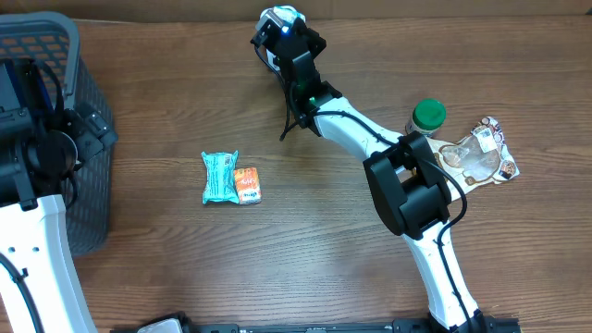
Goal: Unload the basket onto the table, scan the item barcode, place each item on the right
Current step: 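Lift the tissue packet up in front of the scanner face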
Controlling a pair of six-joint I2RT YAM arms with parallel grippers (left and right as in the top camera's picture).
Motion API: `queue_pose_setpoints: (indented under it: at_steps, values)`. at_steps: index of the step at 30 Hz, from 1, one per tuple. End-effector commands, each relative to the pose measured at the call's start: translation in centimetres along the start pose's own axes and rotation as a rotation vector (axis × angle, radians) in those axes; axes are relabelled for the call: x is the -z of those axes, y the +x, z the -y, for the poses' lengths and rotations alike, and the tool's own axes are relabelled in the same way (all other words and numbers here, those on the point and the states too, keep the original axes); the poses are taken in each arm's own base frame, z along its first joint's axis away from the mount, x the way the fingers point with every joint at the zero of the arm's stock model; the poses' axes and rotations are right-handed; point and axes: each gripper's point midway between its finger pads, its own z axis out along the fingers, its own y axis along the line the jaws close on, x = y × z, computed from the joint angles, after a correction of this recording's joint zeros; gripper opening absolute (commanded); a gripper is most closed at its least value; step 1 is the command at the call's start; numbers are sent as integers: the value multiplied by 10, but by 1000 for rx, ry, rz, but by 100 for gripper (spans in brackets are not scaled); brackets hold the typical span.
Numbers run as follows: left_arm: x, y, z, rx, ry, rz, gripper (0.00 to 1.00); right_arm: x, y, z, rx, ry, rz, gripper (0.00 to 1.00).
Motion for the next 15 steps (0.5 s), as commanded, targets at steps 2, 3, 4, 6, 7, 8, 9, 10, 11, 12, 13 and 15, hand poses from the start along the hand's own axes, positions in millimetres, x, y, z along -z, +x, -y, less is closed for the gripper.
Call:
queue_pose_setpoints:
  at_steps: [2,3,4,6,7,8,9,10,11,12,13,15]
  values:
    - [3,-5,-3,10,-10,18,99,-2,-1,-9,14,-13,12,4]
    - [3,-5,-3,10,-10,18,99,-2,-1,-9,14,-13,12,4]
    - [3,-5,-3,10,-10,18,100,-2,-1,-9,13,-13,12,4]
    - [3,-5,-3,10,-10,18,99,-2,-1,-10,16,-18,10,4]
    - [3,-5,-3,10,-10,18,100,-2,1,-13,22,-29,7,4]
    - [3,-5,-3,10,-10,18,99,-2,2,-15,27,-38,4,4]
    - [3,-5,-3,10,-10,18,99,-2,3,-17,33,-50,1,4]
    - [3,-5,-3,10,-10,18,100,-2,4,-19,37,-57,-2,4]
    - [3,-5,-3,10,-10,18,100,-2,5,-20,38,-57,-3,4]
    - [3,-5,-3,10,-10,18,100,-2,6,-21,39,-58,-4,4]
    - [3,-5,-3,10,-10,18,100,-3,6,-22,39,-59,-4,4]
    - [3,-5,-3,10,-10,18,100,-3,7,-23,40,-61,-5,4]
